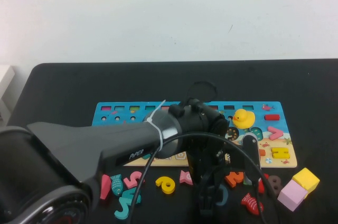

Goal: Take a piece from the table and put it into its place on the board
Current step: Pick up the "Pentagon"

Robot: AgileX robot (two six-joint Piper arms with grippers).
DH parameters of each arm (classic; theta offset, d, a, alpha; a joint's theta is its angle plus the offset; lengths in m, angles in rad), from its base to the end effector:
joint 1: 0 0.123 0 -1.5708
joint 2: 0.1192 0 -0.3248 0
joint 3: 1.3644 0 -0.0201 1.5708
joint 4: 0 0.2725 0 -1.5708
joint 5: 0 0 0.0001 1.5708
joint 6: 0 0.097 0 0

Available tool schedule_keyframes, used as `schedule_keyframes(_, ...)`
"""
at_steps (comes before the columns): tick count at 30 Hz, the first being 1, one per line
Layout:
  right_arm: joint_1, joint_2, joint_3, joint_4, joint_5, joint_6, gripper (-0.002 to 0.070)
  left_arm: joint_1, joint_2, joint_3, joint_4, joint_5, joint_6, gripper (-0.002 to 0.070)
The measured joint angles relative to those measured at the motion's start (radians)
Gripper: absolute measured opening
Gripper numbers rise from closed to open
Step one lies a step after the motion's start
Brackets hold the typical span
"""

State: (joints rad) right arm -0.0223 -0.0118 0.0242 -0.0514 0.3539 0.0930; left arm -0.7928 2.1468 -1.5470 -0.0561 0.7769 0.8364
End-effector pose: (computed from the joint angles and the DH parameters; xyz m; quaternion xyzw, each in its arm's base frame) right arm 0.0405 -0.0026 0.1714 0.0321 0.7978 -0.0003 0.6021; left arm 0.3358 -0.3462 0.1632 0.7083 0.6915 -0.0192 0.1406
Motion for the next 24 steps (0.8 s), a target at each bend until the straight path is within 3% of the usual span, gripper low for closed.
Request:
schedule_keyframes(6,0.0,0.0,0.0,0.0,0.0,0.0,0.0019,0.0,0.015,-0.002,-0.002,-0.002,0.0,0.0433)
schedule_keyframes(12,0.0,0.0,0.0,0.0,0.0,0.0,0.0019,0.0,0.015,-0.004,-0.004,0.008,0.0,0.0319)
schedule_keyframes(24,0.0,0.0,0.0,0.0,0.0,0.0,0.0019,0.0,-0.028,-0.125,0.072,0.182,-0.096,0.0319)
